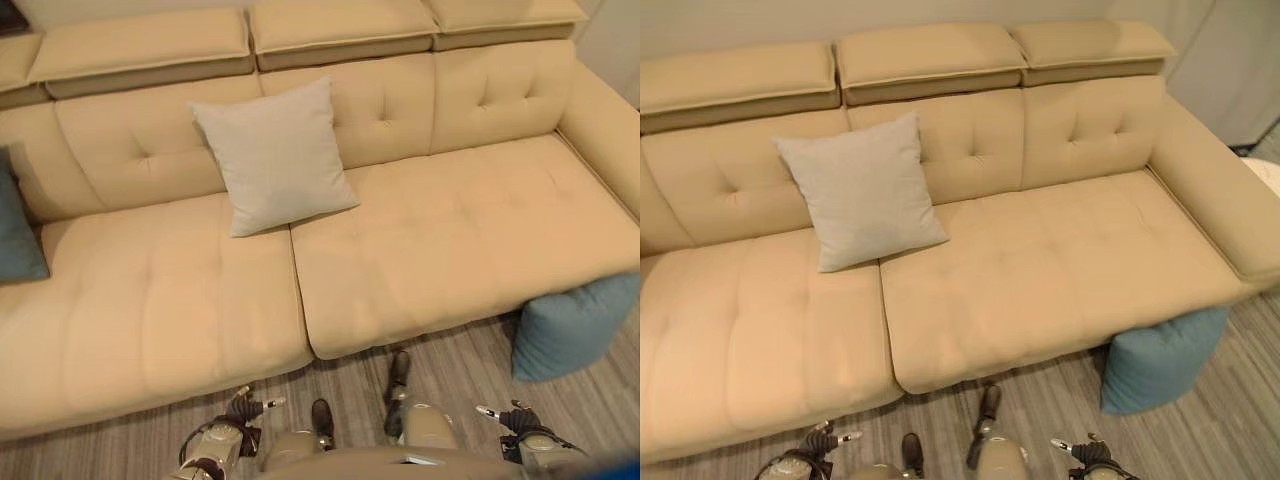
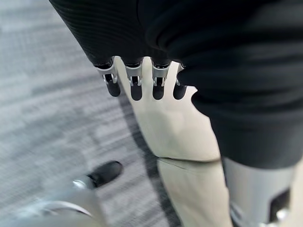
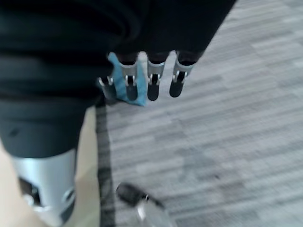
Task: Pick up all the scattered cushions and arrange them neatly on the sofa.
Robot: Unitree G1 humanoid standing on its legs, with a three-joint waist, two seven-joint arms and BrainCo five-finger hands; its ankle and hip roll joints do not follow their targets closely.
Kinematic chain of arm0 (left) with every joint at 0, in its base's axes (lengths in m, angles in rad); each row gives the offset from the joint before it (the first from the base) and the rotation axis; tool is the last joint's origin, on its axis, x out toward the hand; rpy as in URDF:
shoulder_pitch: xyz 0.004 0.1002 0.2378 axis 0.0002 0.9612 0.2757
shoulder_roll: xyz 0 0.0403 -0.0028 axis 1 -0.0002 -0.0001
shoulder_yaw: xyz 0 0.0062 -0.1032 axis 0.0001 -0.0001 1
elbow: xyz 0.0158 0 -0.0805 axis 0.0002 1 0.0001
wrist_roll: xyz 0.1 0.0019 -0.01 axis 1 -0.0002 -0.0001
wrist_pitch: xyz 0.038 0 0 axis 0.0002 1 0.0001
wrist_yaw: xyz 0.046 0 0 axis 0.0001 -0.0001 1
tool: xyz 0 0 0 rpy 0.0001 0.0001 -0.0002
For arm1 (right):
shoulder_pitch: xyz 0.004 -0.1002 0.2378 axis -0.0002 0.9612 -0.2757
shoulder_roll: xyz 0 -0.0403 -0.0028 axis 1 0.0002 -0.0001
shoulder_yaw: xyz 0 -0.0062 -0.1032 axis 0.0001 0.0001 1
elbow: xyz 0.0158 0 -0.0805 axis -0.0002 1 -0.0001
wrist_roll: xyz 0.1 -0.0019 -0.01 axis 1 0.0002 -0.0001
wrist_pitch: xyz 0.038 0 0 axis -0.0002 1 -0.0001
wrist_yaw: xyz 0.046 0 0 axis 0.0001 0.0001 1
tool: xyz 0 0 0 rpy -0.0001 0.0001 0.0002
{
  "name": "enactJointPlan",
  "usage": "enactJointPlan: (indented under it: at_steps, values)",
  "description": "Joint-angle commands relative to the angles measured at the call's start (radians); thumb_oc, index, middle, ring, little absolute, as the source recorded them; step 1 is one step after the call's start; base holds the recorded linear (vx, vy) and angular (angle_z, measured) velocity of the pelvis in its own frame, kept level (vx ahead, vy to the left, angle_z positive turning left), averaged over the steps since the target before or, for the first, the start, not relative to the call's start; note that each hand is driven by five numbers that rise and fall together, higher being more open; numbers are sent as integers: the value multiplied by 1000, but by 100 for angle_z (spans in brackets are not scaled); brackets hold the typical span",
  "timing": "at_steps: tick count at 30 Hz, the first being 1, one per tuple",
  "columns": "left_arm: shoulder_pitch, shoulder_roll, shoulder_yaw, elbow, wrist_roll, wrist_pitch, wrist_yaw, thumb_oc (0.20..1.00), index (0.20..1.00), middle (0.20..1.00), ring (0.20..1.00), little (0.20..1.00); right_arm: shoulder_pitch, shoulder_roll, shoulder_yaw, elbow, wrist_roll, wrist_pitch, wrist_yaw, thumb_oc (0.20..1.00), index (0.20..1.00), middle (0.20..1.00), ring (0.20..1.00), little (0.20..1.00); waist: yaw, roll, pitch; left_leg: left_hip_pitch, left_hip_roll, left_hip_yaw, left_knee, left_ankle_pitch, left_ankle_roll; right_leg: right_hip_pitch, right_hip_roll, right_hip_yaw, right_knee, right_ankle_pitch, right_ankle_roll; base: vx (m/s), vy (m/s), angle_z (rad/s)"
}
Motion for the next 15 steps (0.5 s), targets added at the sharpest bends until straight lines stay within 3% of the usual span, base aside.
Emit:
enactJointPlan:
  at_steps: [1,5,8,12,13,15]
  values:
    - [16,20,41,42,44,8,-5,1000,1000,1000,1000,1000,-28,-33,20,-2,-26,-22,-7,1000,1000,1000,1000,1000,51,-34,-20,-34,12,-28,47,-53,-99,148,19,-7,-61,-48,-16,-201,17,-80]
    - [41,21,55,50,44,11,-3,1000,1000,1000,1000,1000,-30,-28,26,-30,-22,-21,-12,1000,1000,1000,1000,1000,84,-40,-36,-54,18,25,40,-34,-106,199,38,-14,-119,-61,-14,-76,-57,-69]
    - [36,11,53,47,37,6,2,1000,1000,1000,1000,1000,-32,-24,22,-39,-2,-28,-16,1000,1000,1000,1000,1000,68,-40,-38,-65,24,23,62,-33,-122,217,68,27,-202,-66,-16,-4,-145,-52]
    - [6,-1,27,23,25,3,0,1000,1000,1000,1000,1000,-32,-27,14,-40,29,-33,-23,1000,1000,1000,1000,1000,44,-43,-18,-104,51,13,190,-60,-143,237,87,49,-243,-65,-38,-45,-104,-3]
    - [-11,-16,2,4,5,-1,-4,1000,1000,1000,1000,1000,-36,-23,28,-30,34,-32,-25,1000,1000,1000,1000,1000,43,-50,-2,-119,57,-52,260,-77,-159,249,101,84,-255,-61,-53,-68,-27,-6]
    - [-19,-25,-19,-4,-9,-7,-1,1000,1000,1000,1000,1000,-41,-23,40,-30,27,-34,-28,1000,1000,1000,1000,1000,54,-56,0,-121,21,-164,241,-85,-171,248,111,125,-275,-43,-52,-51,30,-61]
